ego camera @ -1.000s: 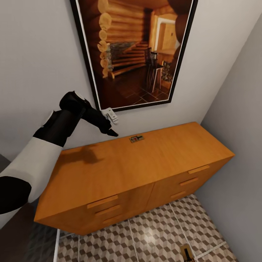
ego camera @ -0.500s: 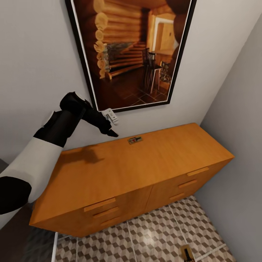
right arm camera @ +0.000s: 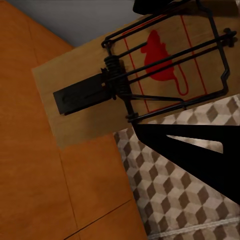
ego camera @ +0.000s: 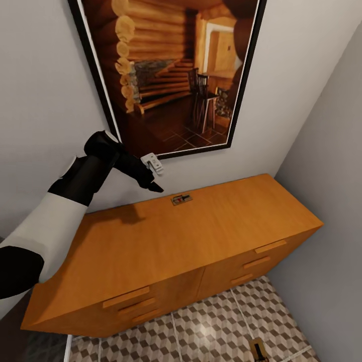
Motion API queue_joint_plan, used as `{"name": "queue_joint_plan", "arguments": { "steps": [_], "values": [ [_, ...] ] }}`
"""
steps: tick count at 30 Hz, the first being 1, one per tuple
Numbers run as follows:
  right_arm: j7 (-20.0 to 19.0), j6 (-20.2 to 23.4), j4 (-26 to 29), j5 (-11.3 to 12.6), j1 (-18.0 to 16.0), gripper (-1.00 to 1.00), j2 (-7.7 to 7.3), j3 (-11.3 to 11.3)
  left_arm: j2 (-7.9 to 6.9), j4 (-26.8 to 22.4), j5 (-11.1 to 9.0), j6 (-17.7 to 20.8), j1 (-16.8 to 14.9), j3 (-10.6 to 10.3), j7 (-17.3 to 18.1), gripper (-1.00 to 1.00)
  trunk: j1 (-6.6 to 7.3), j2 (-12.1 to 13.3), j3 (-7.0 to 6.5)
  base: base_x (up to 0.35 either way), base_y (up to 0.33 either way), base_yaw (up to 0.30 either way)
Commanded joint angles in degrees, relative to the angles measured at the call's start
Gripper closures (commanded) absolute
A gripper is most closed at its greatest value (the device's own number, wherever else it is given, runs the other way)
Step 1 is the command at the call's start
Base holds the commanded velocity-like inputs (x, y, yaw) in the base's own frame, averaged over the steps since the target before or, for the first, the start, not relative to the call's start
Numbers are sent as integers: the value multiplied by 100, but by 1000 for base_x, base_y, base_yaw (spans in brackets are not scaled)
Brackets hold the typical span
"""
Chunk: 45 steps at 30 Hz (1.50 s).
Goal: Take the four mousetraps from the cabinet in the bathroom and place them on the bathroom floor. Make sure all four end up on the same floor surface, and ensure that at least two of them are either under or directly next to the same bathroom sink.
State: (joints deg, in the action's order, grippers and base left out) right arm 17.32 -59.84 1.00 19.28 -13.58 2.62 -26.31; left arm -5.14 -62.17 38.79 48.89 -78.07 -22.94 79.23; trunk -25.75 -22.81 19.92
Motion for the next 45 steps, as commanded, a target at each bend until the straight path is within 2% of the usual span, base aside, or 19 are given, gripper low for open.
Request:
{"name": "queue_joint_plan", "arguments": {
  "steps": [1,13,18,25,45],
  "values": [
    [20,-16,-4,41,-4,100,2,-50,-4,-7,49,57,32,-8,48,-100,-3,-10,10,6,-3,0],
    [17,-16,-4,41,-4,100,2,-50,-29,51,83,51,257,-8,16,-100,-3,-10,10,1,0,0],
    [17,-16,-4,41,-4,100,2,-51,-23,50,72,51,265,-8,-240,-100,-3,-10,10,0,0,0],
    [17,-16,-4,41,-4,100,3,-53,-23,32,68,51,266,-8,-308,-100,-3,-10,13,0,0,0],
    [17,-16,-4,41,-4,100,6,-58,-5,21,59,55,266,-8,-312,-100,-3,-10,160,0,0,0]
  ]
}}
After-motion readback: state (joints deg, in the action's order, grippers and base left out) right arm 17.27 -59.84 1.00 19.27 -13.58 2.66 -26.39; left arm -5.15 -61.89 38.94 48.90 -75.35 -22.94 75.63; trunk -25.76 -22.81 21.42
